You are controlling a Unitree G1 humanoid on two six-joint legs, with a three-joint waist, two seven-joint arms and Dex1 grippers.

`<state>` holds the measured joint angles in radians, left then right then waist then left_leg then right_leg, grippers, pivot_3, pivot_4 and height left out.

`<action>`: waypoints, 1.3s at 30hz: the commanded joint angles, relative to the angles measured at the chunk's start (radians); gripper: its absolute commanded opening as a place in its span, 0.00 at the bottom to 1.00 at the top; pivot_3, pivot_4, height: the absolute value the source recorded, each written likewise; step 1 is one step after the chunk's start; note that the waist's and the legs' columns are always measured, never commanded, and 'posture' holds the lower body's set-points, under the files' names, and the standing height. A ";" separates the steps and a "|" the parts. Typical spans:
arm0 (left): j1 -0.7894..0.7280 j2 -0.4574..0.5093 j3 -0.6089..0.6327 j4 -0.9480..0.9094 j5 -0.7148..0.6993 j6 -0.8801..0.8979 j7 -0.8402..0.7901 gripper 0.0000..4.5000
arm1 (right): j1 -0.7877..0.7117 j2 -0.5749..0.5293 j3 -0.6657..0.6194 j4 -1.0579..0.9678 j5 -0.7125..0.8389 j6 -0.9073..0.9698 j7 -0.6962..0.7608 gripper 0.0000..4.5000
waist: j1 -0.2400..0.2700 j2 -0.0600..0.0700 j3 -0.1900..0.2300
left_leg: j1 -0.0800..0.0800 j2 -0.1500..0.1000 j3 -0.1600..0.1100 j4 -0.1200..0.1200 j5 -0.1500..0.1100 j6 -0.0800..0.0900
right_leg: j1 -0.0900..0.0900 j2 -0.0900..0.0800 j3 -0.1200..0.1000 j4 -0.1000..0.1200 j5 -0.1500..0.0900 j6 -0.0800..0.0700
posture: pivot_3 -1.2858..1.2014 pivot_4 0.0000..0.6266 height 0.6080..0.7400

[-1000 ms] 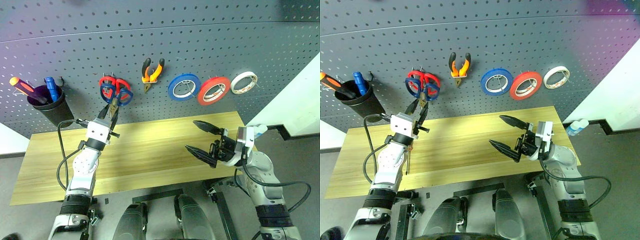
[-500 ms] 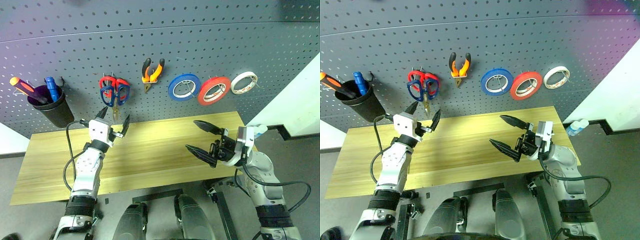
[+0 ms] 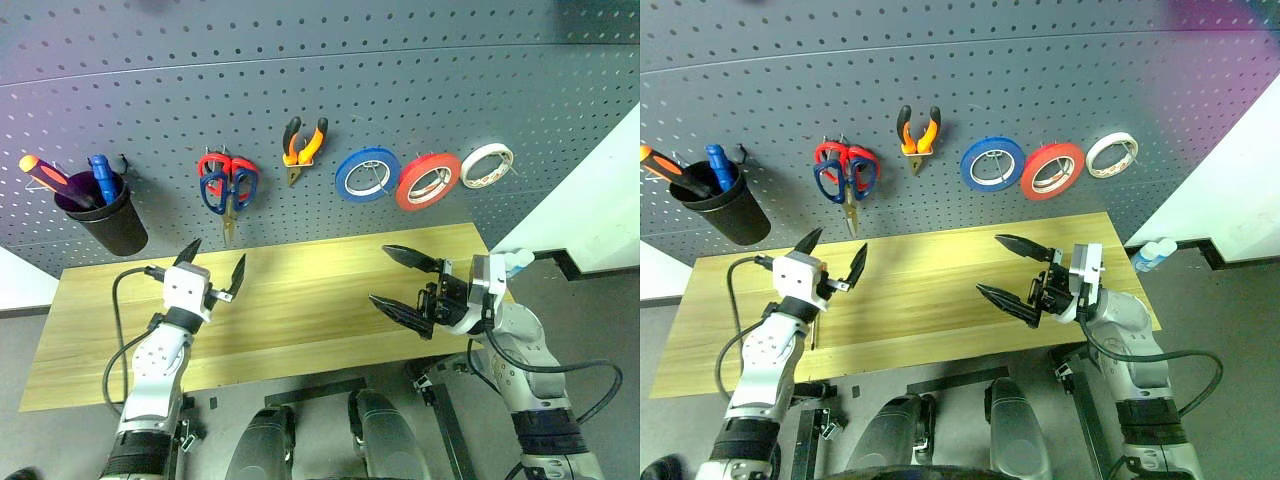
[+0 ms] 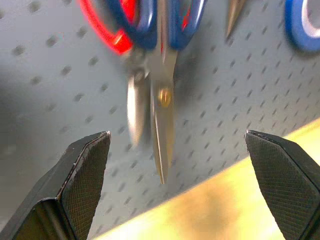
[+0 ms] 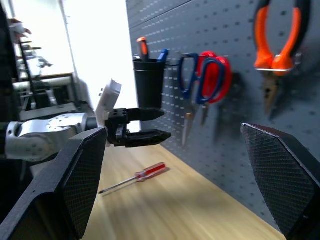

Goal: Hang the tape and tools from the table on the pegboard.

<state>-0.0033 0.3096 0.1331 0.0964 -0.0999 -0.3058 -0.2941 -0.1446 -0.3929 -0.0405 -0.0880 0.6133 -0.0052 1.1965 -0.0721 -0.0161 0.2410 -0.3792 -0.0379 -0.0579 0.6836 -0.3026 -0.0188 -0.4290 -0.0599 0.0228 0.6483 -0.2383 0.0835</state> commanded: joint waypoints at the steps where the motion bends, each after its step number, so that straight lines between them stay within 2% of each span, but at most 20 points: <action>1: 0.020 0.000 0.053 -0.039 -0.047 0.115 0.034 1.00 | -0.028 -0.013 0.014 -0.051 0.032 0.015 0.040 1.00 | 0.001 0.000 0.000 | 0.001 0.000 0.000 0.000 0.000 0.000 | 0.001 0.000 0.000 0.000 0.000 0.000 | 0.45 0.36 0.98; 7: 0.050 -0.007 0.076 -0.074 -0.090 0.312 0.057 1.00 | -0.051 -0.027 0.045 -0.039 0.020 0.024 0.103 1.00 | 0.002 -0.001 0.003 | 0.004 0.000 0.000 0.000 0.000 0.000 | 0.005 0.000 0.000 0.000 0.000 0.000 | 0.46 0.42 0.98; 14: 0.001 -0.006 0.156 -0.052 -0.125 0.493 0.150 1.00 | -0.030 -0.038 0.042 -0.055 0.027 0.055 0.102 1.00 | 0.003 -0.003 0.013 | 0.004 0.001 -0.001 -0.001 0.000 0.000 | 0.004 0.000 0.000 0.000 0.000 0.000 | 0.47 0.47 0.98; 20: -0.018 0.008 0.142 -0.036 -0.090 0.500 0.158 1.00 | 0.003 -0.056 0.031 -0.088 0.036 0.082 0.094 1.00 | 0.004 -0.003 0.029 | 0.004 0.000 -0.001 -0.001 -0.001 0.001 | 0.004 -0.001 0.001 -0.002 -0.001 0.000 | 0.48 0.51 0.98; 28: -0.059 0.030 0.178 0.030 -0.134 0.643 0.150 1.00 | 0.060 -0.085 0.007 -0.154 0.059 0.122 0.056 1.00 | 0.004 -0.002 0.062 | 0.002 0.001 -0.001 -0.003 -0.001 0.001 | 0.002 -0.001 0.001 -0.003 -0.001 0.000 | 0.47 0.58 0.98; 33: -0.076 0.074 0.151 0.072 -0.107 0.669 0.115 1.00 | 0.103 -0.103 -0.006 -0.195 0.071 0.137 0.036 1.00 | 0.004 -0.004 0.076 | -0.008 0.001 -0.002 -0.003 -0.001 0.001 | -0.007 -0.002 0.001 -0.003 -0.001 0.000 | 0.47 0.61 0.98; 39: -0.111 0.078 0.146 0.104 -0.119 0.677 0.082 1.00 | 0.125 -0.115 -0.018 -0.225 0.082 0.154 0.015 1.00 | 0.003 -0.004 0.098 | -0.013 0.001 -0.002 -0.003 -0.001 0.001 | -0.012 -0.002 0.001 -0.003 -0.001 0.000 | 0.46 0.64 0.98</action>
<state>-0.1153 0.3744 0.2789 0.2033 -0.2267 0.3835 -0.2035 -0.0323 -0.4952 -0.0407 -0.2660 0.6726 0.1473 1.2151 -0.0686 -0.0197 0.3391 -0.3922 -0.0372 -0.0595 0.6805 -0.3033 -0.0181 -0.4414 -0.0624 0.0241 0.6448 -0.2393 0.0836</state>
